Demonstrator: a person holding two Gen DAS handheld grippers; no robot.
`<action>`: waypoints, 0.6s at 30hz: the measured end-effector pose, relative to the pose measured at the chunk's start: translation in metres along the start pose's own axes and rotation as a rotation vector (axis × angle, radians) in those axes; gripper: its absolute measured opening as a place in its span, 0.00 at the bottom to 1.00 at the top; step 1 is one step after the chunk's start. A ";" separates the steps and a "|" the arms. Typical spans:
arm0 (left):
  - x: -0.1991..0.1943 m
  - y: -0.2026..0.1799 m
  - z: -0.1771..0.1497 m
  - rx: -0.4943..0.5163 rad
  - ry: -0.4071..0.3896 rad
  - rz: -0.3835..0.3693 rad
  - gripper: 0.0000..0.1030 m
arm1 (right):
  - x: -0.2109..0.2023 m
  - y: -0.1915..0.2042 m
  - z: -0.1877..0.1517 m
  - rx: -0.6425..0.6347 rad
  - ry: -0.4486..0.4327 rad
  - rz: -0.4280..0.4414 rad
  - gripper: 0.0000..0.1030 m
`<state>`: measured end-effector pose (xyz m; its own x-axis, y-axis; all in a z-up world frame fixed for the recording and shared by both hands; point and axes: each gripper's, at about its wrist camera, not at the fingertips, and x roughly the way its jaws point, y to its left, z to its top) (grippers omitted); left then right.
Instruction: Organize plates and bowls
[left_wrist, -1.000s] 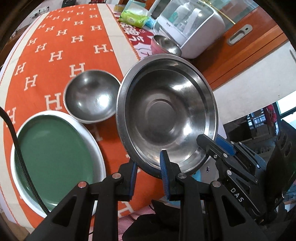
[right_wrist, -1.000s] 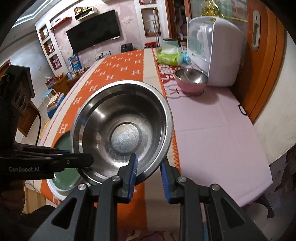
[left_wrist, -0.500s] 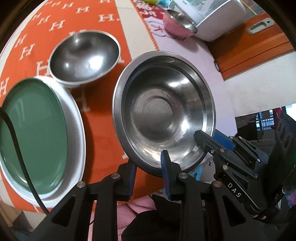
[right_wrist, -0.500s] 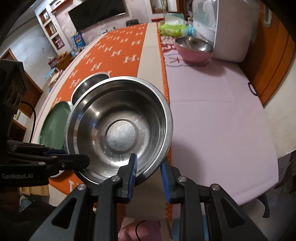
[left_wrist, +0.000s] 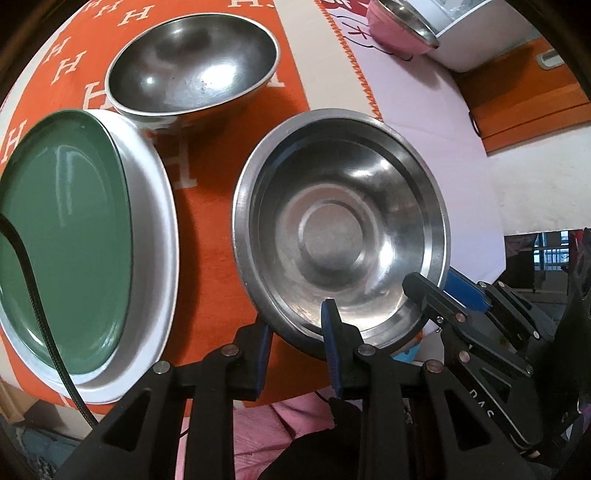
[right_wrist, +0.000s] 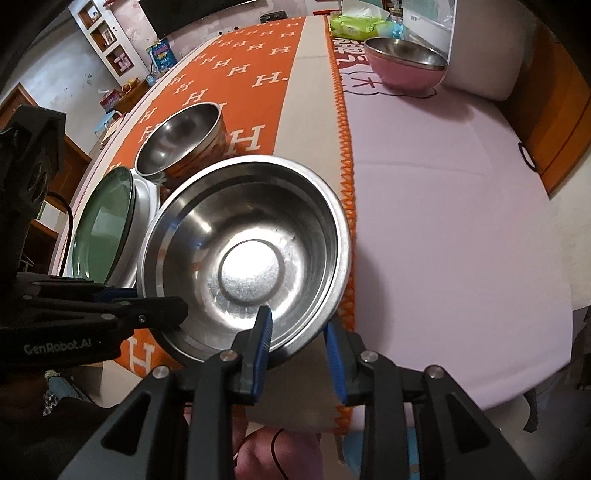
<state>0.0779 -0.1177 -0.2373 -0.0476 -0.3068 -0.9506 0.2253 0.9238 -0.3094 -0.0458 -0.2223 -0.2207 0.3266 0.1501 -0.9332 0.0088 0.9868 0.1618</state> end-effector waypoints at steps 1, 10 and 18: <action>-0.001 0.000 0.000 0.009 -0.001 0.005 0.24 | 0.001 0.001 0.000 0.002 0.002 -0.005 0.29; -0.006 -0.002 0.010 0.152 0.018 0.047 0.46 | 0.004 0.011 0.003 0.072 0.012 -0.112 0.29; -0.031 0.008 0.015 0.292 -0.006 -0.026 0.68 | -0.004 0.023 0.002 0.205 -0.008 -0.190 0.41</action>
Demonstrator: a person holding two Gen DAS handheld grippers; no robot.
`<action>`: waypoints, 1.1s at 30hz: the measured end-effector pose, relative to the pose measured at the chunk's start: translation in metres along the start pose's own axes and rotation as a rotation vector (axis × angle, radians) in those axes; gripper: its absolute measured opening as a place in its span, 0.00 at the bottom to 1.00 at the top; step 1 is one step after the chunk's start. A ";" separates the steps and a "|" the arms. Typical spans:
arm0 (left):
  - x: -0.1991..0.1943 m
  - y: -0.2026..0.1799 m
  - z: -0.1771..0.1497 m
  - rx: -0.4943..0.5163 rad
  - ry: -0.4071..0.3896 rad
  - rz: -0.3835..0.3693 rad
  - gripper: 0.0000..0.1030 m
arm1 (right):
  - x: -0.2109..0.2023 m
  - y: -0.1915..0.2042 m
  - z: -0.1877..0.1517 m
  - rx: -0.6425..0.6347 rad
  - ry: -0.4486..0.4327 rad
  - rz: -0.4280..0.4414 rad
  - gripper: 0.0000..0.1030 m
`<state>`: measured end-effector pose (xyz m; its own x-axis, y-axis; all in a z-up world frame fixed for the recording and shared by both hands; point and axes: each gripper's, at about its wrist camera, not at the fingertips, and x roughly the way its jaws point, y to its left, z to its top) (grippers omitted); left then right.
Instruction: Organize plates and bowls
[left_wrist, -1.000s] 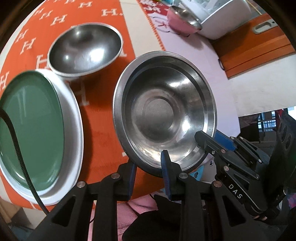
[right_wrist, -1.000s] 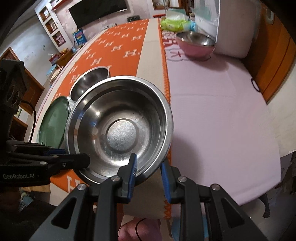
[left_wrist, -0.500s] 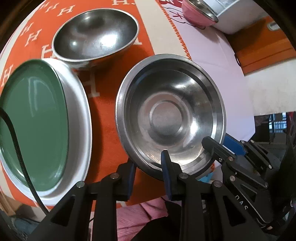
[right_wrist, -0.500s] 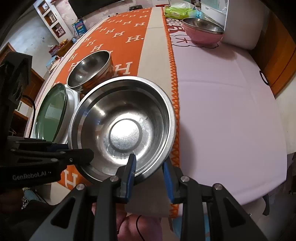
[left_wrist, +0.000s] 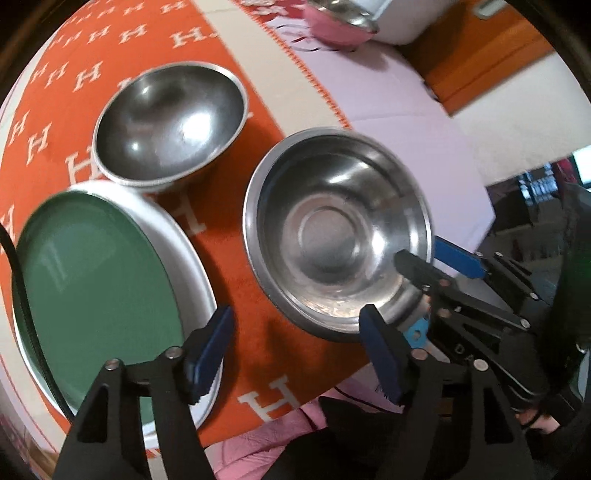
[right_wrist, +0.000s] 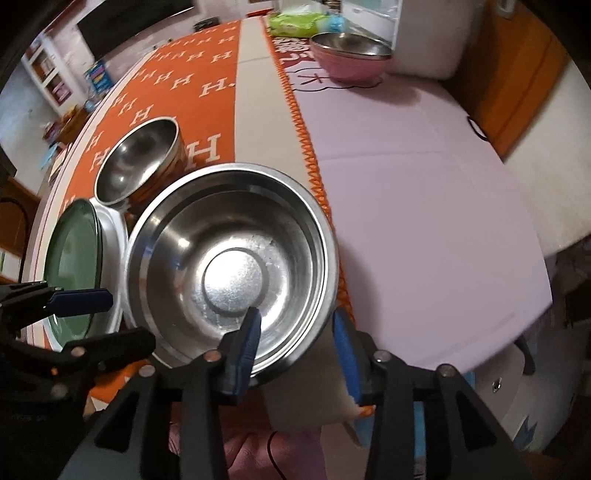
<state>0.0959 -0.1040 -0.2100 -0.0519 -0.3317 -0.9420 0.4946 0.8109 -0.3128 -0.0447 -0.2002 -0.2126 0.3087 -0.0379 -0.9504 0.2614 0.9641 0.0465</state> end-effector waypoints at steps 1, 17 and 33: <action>-0.004 0.000 0.000 0.025 -0.007 -0.007 0.69 | -0.002 0.002 -0.001 0.012 -0.006 -0.005 0.41; -0.073 0.004 -0.004 0.151 -0.218 -0.054 0.78 | -0.042 0.014 -0.008 0.113 -0.166 -0.026 0.57; -0.111 -0.015 0.027 0.040 -0.366 0.024 0.80 | -0.068 -0.021 0.044 0.077 -0.278 0.102 0.58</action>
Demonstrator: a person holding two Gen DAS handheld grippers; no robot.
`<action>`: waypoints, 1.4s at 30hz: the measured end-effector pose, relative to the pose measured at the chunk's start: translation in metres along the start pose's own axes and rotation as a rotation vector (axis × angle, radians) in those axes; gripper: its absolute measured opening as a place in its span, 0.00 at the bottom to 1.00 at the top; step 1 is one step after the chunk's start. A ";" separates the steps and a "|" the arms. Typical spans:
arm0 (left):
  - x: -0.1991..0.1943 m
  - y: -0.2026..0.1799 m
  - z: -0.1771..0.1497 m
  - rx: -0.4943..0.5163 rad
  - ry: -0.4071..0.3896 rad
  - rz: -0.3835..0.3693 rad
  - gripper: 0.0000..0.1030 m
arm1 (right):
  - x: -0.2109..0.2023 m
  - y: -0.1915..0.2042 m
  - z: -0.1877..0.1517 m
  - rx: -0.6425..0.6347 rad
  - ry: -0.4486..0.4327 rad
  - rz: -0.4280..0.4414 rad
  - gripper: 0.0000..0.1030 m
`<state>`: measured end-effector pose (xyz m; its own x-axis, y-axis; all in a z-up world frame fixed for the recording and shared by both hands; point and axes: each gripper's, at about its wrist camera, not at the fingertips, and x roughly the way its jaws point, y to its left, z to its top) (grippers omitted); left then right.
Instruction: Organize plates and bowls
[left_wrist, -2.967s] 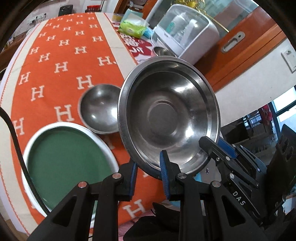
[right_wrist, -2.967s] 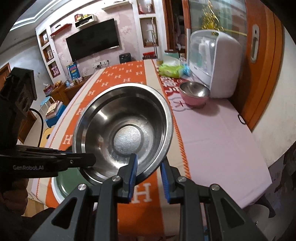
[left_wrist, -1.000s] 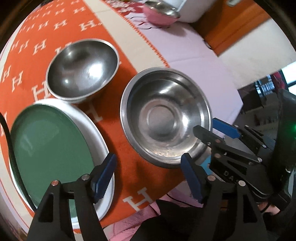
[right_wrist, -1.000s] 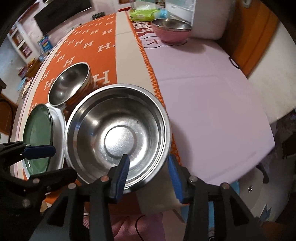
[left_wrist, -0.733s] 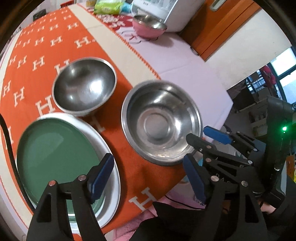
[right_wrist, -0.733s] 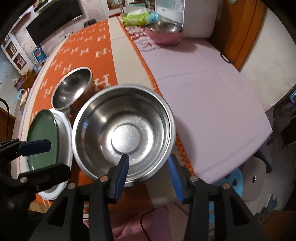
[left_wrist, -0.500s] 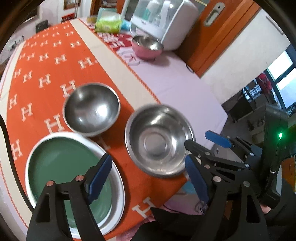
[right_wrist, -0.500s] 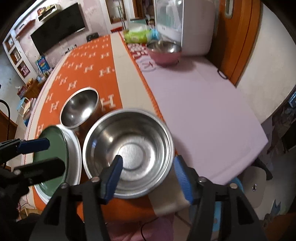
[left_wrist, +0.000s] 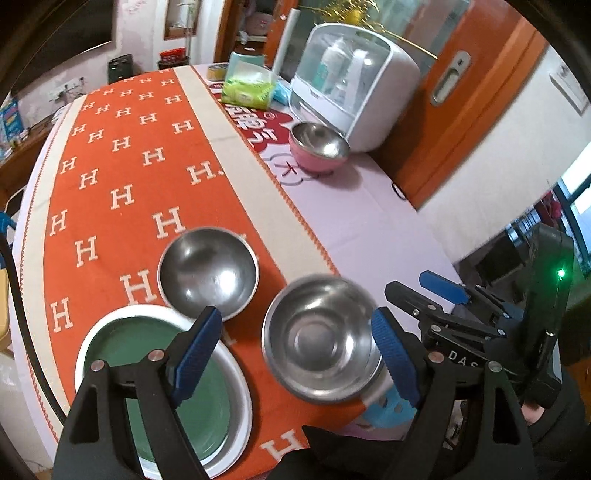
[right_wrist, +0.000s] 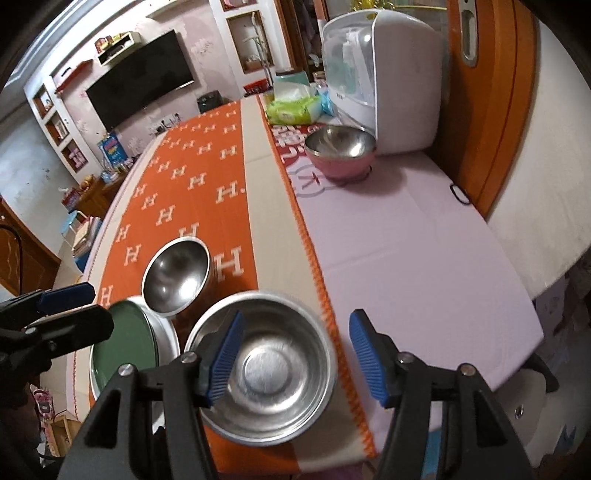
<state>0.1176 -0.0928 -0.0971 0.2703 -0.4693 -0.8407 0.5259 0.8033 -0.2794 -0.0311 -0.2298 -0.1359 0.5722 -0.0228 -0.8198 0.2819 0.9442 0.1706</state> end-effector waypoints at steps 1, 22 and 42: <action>0.000 -0.003 0.005 -0.011 -0.005 0.004 0.80 | -0.001 -0.004 0.005 -0.006 -0.009 0.009 0.58; 0.048 -0.053 0.116 -0.118 -0.059 0.222 0.82 | 0.035 -0.105 0.116 -0.001 -0.082 0.198 0.62; 0.136 -0.047 0.224 -0.206 -0.036 0.271 0.82 | 0.123 -0.150 0.175 0.039 -0.155 0.269 0.62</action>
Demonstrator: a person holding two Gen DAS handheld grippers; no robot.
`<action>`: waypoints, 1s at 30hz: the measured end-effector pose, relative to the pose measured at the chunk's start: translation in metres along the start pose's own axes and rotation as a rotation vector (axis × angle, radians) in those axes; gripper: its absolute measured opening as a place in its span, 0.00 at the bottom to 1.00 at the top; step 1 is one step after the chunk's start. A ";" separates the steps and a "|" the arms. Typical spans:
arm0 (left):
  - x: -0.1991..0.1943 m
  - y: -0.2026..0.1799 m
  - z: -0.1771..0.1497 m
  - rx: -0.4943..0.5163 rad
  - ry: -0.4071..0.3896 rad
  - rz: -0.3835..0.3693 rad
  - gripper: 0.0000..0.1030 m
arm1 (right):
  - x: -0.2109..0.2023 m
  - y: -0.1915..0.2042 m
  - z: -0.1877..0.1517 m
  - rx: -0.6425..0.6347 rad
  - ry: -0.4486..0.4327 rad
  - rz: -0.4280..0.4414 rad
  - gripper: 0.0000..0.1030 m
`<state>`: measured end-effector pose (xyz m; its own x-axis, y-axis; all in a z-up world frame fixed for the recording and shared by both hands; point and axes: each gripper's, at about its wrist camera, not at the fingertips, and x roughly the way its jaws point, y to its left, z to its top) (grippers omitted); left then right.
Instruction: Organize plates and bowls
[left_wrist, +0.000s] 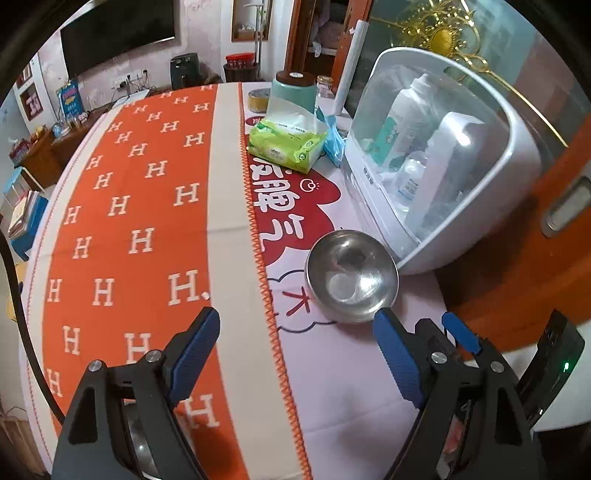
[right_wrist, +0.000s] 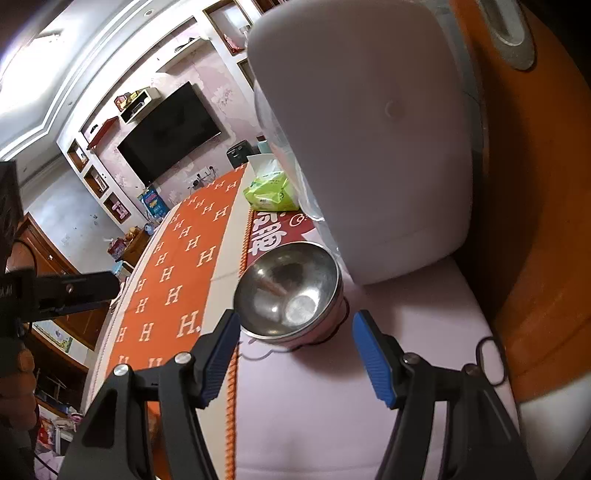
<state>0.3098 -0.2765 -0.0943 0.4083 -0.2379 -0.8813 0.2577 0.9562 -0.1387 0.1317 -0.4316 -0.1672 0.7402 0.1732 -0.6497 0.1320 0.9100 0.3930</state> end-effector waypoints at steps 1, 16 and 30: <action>0.006 -0.001 0.003 0.000 0.003 0.006 0.82 | 0.006 -0.001 0.000 -0.007 -0.003 -0.003 0.62; 0.116 -0.006 0.011 -0.040 0.141 -0.048 0.82 | 0.071 -0.008 -0.009 -0.054 0.111 0.084 0.62; 0.164 0.000 0.003 -0.120 0.251 -0.111 0.45 | 0.083 -0.021 -0.011 -0.037 0.117 0.130 0.54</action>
<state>0.3787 -0.3162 -0.2373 0.1502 -0.3067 -0.9399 0.1769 0.9437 -0.2796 0.1834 -0.4322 -0.2362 0.6676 0.3306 -0.6671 0.0145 0.8900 0.4557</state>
